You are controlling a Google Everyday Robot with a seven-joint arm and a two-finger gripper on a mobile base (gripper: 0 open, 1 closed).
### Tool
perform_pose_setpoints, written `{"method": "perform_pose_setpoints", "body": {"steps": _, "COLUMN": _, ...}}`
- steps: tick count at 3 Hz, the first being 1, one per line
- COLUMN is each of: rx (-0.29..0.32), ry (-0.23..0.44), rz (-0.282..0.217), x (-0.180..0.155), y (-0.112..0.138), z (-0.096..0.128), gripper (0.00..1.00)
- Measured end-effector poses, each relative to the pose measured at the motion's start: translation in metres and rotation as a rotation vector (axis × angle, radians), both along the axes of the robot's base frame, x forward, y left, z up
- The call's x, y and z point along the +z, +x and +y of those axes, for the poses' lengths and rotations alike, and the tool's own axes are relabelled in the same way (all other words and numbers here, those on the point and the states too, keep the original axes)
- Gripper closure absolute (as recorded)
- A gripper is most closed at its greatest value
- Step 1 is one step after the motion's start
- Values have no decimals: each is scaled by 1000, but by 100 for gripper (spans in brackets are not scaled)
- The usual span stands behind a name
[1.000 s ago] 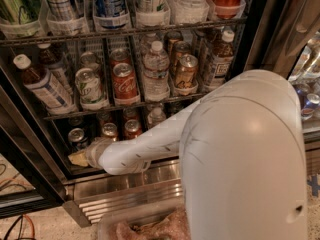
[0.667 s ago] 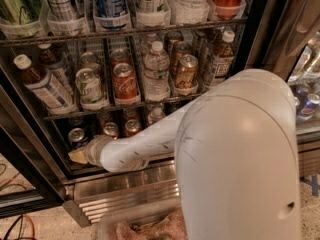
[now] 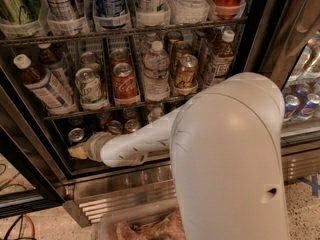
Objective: Pick pepsi can from bottom shelf of fridge
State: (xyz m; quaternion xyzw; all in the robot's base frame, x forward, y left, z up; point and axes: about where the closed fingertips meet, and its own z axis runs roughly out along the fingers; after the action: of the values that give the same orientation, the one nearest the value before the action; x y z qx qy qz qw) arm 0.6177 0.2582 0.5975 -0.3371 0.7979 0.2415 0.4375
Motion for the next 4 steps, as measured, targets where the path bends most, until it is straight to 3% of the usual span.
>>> {"method": "perform_pose_setpoints", "body": {"steps": 2, "rx": 8, "ry": 20, "rz": -15, "x": 4, "y": 14, "z": 9, "gripper": 31}}
{"method": "perform_pose_setpoints", "body": {"steps": 4, "rx": 23, "ry": 25, "rz": -33, "x": 7, "y": 16, "z": 17, "gripper": 73}}
